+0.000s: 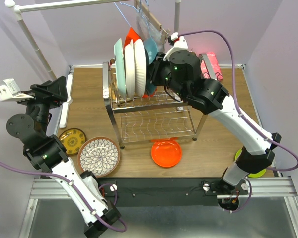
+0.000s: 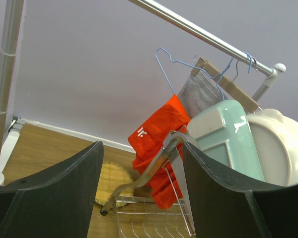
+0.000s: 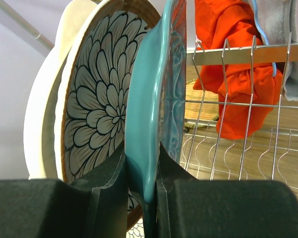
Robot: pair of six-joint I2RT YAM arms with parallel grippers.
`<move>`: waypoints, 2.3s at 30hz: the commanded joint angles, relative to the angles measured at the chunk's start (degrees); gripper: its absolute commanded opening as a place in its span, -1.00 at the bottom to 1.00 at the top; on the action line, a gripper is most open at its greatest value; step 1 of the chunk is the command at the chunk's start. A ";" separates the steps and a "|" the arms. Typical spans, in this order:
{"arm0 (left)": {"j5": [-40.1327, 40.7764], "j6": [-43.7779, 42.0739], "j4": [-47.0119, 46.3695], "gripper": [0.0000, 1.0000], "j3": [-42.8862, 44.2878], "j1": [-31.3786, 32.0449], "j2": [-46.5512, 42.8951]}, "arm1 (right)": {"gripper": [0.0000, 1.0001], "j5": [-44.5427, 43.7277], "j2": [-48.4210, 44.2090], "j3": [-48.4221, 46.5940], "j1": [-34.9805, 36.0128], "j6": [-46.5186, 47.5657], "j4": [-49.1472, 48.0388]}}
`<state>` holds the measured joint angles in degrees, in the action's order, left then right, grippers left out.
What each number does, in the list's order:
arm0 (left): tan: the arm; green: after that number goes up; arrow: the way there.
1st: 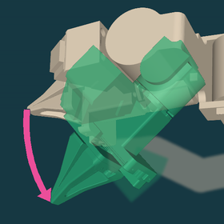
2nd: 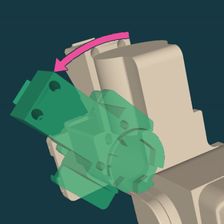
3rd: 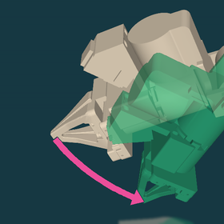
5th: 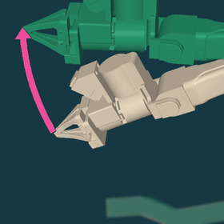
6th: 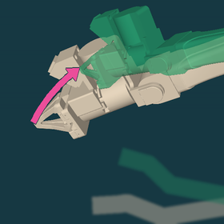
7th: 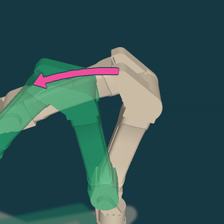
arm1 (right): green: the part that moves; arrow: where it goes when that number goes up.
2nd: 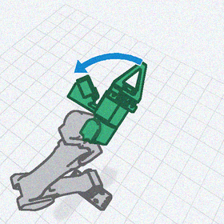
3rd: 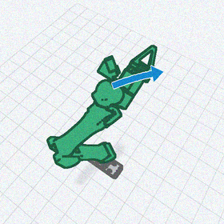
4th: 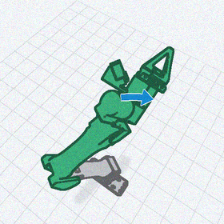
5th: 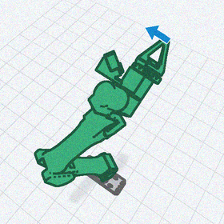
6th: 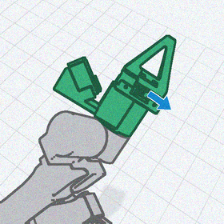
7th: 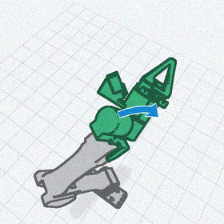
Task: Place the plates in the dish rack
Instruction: Insert the plate into the dish rack
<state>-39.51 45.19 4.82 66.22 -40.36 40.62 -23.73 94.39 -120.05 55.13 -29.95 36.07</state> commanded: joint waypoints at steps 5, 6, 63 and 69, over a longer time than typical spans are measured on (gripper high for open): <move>0.13 0.16 -1.04 0.47 -0.03 0.37 -0.02 | -0.35 1.13 -0.88 -2.56 0.59 0.16 -7.16; 0.22 0.16 -1.04 0.47 -0.12 0.37 -0.10 | -0.35 1.57 -0.96 -2.56 0.68 0.25 -7.33; 0.13 -0.19 0.10 0.47 0.93 0.37 -1.25 | -0.99 -3.52 2.56 -14.25 0.68 2.27 -11.38; 0.04 -0.19 0.01 0.47 0.67 0.37 -1.25 | -0.99 -3.17 3.26 -14.42 0.68 1.65 -11.38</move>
<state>-39.53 45.25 4.89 66.19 -40.36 40.01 -26.72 97.73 -130.98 55.35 -26.06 33.21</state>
